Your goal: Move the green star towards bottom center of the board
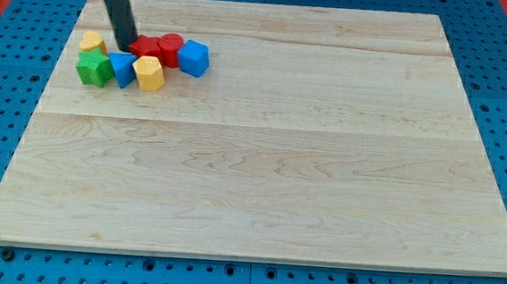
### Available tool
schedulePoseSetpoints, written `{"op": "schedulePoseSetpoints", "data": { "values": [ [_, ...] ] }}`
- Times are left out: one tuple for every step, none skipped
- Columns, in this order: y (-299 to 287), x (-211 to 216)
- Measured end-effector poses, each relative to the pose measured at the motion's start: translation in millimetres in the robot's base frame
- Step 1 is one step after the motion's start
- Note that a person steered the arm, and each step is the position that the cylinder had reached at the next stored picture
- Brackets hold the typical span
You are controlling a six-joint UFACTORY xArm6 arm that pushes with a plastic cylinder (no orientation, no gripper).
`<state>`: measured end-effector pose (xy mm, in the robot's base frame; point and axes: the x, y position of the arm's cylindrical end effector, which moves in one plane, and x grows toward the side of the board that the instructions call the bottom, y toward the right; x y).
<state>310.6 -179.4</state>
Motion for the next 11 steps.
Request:
{"op": "schedulePoseSetpoints", "data": {
  "values": [
    [23,0],
    [18,-47],
    [-82,-52],
    [-124,-38],
    [-91,11],
    [-43,74],
    [-22,105],
    [49,129],
    [134,130],
    [137,130],
    [175,145]
  ]
}}
